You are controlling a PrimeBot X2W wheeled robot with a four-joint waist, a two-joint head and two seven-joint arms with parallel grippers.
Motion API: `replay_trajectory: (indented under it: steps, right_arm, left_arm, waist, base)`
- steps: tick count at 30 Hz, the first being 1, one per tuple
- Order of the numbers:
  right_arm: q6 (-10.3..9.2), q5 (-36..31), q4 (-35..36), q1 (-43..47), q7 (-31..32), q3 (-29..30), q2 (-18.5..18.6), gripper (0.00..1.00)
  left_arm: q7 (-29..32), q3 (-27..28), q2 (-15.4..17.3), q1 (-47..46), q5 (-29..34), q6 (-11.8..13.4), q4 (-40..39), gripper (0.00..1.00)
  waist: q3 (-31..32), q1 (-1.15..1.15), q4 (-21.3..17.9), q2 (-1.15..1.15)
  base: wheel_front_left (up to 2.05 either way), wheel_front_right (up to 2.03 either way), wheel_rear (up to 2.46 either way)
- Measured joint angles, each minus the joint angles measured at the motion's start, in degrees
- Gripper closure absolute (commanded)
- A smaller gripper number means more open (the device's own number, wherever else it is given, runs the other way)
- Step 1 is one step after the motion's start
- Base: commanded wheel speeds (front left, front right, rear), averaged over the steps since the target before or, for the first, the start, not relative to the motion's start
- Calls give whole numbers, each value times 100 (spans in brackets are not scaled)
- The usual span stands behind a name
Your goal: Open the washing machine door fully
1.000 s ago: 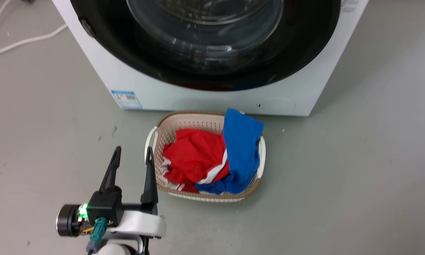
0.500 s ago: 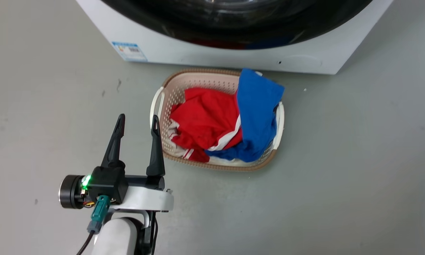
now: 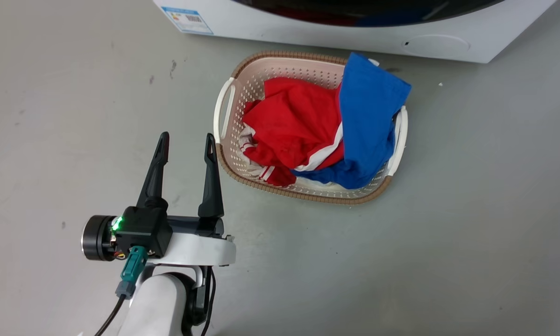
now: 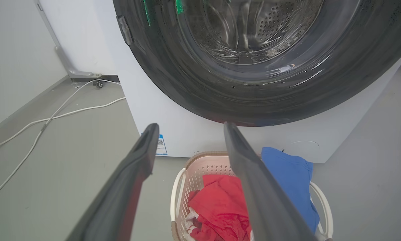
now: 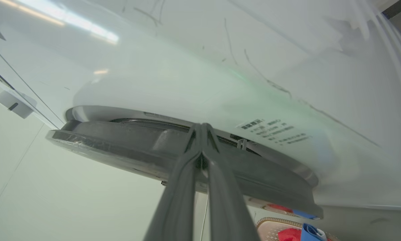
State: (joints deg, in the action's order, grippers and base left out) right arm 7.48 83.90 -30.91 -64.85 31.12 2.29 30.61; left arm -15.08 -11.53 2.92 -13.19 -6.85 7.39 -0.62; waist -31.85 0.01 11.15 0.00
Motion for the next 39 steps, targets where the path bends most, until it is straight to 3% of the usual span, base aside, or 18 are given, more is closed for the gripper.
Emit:
replay_trajectory:
  steps: [18,39]
  right_arm:
    - [0,-492,-188,-706,686,-394,-116,100]
    - [0,-209,1775,1478,1085,-444,-97,100]
  left_arm:
    - [0,-162,-1,-194,-155,119,-13,0]
    - [0,13,-2,-86,-65,32,118,0]
  waist:
    - [-342,0,222,0]
    - [153,-1,-12,0]
  base:
    - [0,0,0]
    - [0,0,0]
